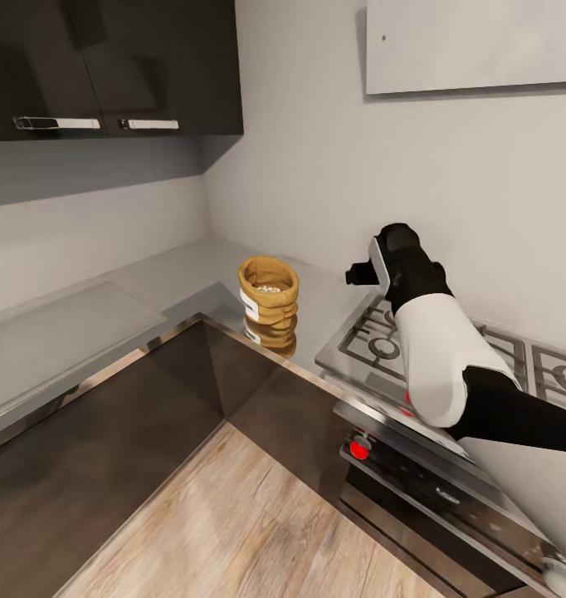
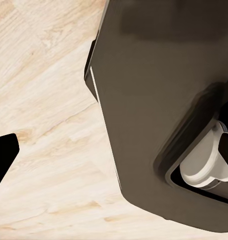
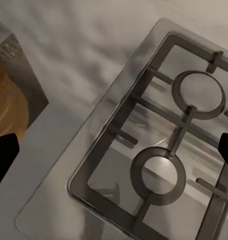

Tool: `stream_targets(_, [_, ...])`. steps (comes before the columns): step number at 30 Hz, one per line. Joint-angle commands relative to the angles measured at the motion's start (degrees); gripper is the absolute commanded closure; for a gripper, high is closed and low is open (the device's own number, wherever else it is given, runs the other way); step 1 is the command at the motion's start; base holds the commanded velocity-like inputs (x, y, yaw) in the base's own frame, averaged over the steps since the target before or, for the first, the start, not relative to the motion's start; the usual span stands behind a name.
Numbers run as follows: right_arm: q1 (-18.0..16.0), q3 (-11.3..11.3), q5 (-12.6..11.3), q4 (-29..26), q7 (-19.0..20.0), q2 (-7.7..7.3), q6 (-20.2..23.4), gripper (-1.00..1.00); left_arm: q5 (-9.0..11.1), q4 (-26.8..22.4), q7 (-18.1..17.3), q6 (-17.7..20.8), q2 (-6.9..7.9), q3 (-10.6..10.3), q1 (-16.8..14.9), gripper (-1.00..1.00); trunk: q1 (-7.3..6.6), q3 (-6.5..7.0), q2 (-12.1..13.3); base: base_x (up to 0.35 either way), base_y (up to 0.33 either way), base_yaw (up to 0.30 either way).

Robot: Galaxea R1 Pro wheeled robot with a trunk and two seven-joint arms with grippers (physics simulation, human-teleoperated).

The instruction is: In the kitchen, take the popcorn bag from the countertop, put it into the microwave, and heat it until the popcorn is cooked so the cooked popcorn ends up inside the bag.

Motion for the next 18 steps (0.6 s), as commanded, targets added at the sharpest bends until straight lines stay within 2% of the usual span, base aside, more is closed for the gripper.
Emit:
stream_targets(1, [-0.05,-0.3,-0.3,-0.04,-0.45,0.07,0.09,-1.0,0.23,-0.08,0.17,-0.03,-0.02,0.05,0.03,-1.0,0.01,-0.06,-0.04,0.0,0.0,0.0])
stream_targets(6, [-0.05,-0.35,-0.31,-0.07,-0.45,0.07,0.09,-1.0,0.23,-0.08,0.17,-0.03,-0.02,0.05,0.01,-1.0,0.01,-0.06,-0.04,0.0,0.0,0.044])
stream_targets(18, [-0.05,-0.41,-0.49,-1.35,-0.43,0.07,0.09,-1.0,0.23,-0.08,0.17,-0.04,-0.02,0.05,0.01,-1.0,0.01,-0.06,-0.04,0.0,0.0,0.264])
